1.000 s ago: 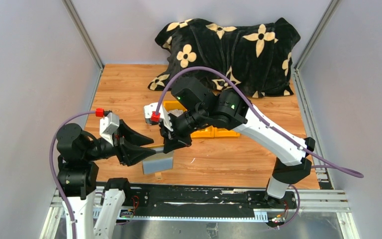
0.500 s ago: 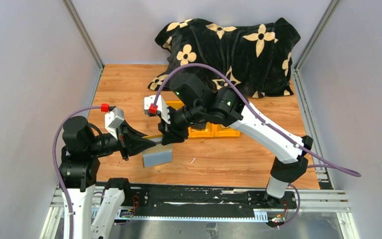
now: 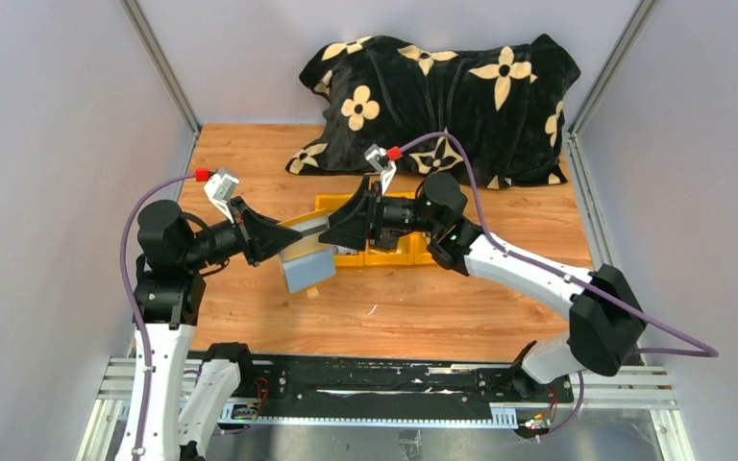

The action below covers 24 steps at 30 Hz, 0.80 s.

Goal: Take the credit cards out of the card holder
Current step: Remove the credit card from the card holder.

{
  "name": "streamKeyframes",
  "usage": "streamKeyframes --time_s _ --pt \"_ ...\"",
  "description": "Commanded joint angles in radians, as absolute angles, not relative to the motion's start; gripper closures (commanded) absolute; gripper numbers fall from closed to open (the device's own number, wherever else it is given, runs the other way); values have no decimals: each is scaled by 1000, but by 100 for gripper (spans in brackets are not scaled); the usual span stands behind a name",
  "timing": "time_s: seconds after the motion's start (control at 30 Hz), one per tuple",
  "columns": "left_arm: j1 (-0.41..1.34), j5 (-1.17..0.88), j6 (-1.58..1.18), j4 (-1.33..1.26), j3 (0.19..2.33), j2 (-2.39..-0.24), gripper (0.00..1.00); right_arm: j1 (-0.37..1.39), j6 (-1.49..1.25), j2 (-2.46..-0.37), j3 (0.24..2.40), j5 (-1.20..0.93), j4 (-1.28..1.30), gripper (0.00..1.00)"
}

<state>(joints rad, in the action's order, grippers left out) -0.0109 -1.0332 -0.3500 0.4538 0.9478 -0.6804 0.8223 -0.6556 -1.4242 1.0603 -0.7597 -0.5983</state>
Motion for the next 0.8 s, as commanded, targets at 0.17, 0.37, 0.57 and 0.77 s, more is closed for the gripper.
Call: streamKeyframes --time_s 0.17,0.37,0.57,0.77 --pt "-12 -1016 -710 59 905 -657 100 824 -1025 -1538 958 -711 -1249 34" --pt "-11 -983 -766 5 893 -659 100 823 -1243 -1630 957 -734 -1509 68" --pt "-11 -979 -368 425 961 -706 66 757 -1308 -1607 1019 -919 -1374 100" --pt "24 -1024 196 1030 1178 -908 16 749 -607 -1484 1217 -1121 -285 100"
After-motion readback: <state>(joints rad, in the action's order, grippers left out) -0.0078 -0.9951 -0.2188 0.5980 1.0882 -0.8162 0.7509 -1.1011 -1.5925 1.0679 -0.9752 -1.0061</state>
